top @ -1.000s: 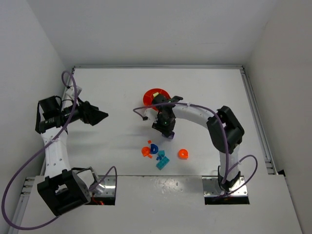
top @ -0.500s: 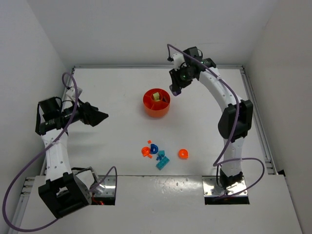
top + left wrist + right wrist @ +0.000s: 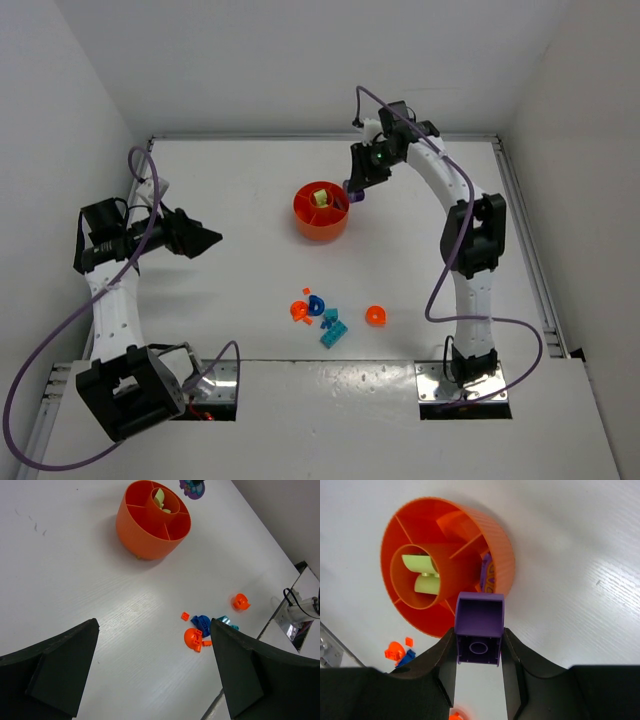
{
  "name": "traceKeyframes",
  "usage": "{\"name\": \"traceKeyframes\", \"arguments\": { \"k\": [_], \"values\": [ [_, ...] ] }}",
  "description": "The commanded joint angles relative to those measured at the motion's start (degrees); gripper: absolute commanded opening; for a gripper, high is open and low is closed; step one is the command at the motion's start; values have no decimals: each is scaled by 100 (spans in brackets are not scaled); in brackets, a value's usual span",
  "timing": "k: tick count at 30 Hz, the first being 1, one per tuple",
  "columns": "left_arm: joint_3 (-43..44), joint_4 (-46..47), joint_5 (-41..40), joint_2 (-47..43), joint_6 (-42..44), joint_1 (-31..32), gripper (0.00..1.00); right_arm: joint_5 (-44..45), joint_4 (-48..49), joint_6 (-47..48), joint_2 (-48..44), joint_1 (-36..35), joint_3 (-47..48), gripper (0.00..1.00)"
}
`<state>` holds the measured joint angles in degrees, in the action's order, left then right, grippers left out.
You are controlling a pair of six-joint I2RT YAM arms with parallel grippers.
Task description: Sort the legos into containers by color
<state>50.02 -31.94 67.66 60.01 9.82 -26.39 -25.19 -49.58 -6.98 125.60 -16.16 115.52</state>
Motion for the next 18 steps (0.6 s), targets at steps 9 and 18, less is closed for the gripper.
{"name": "traceKeyframes", "arguments": {
  "k": [9,18],
  "values": [
    [-10,74,98,28,55,-59,100,-311,186,-181,131,-115,445,4],
    [-10,74,98,81,55,-59,100,-373,186,-233,368,-115,550,8]
  ]
}}
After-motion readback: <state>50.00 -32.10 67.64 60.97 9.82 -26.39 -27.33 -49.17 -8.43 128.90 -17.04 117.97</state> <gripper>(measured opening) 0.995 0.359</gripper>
